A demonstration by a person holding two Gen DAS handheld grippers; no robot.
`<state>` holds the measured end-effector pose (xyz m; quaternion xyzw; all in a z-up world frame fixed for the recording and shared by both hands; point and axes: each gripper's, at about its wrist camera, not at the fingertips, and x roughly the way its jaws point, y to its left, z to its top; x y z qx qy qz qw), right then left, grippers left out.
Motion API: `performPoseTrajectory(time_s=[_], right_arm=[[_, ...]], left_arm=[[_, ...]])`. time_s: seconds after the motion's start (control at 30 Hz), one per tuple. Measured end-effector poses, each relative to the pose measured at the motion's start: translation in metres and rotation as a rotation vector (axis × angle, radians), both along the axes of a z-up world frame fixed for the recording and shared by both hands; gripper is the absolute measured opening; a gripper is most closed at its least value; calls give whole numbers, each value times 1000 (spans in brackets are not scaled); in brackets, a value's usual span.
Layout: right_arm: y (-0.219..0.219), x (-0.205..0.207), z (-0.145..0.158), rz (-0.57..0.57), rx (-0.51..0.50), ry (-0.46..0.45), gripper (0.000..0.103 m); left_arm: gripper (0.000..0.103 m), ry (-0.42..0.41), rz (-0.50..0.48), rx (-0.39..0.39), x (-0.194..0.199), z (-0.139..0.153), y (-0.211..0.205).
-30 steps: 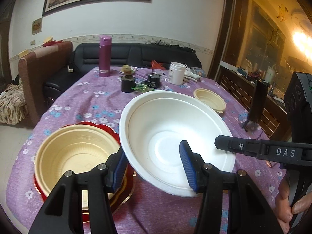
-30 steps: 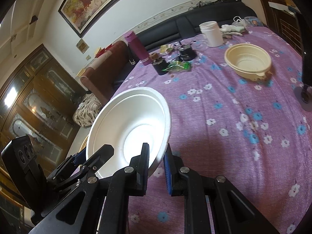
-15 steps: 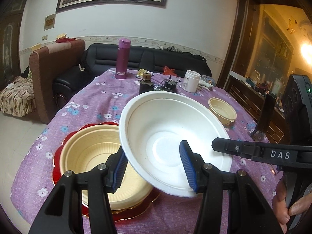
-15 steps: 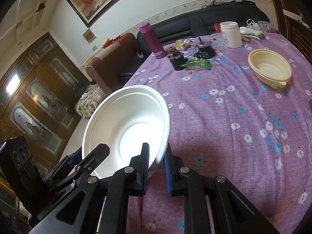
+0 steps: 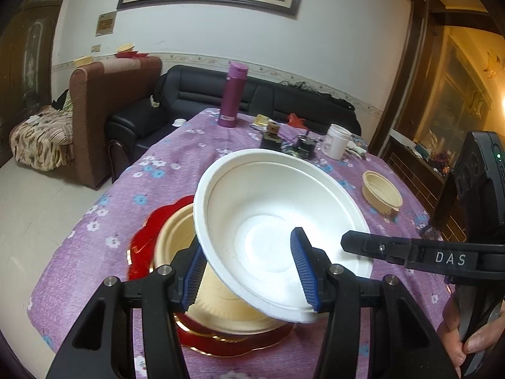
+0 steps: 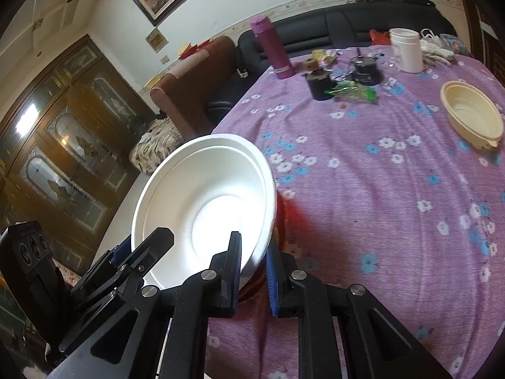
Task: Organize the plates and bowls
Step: 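Lower the white bowl onto the cream bowl in the stack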
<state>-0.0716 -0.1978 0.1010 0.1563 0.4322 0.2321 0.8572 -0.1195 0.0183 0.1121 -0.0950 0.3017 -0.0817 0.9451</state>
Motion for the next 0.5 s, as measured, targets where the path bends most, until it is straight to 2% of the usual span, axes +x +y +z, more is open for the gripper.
performPoseTrajectory(time_s=[0.27, 0.5], right_arm=[[27, 6, -16, 50, -16, 48, 17], [33, 10, -25, 53, -32, 58, 18]], left_arm=[[51, 31, 42, -19, 0, -13, 20], [51, 42, 48, -20, 4, -18, 23]])
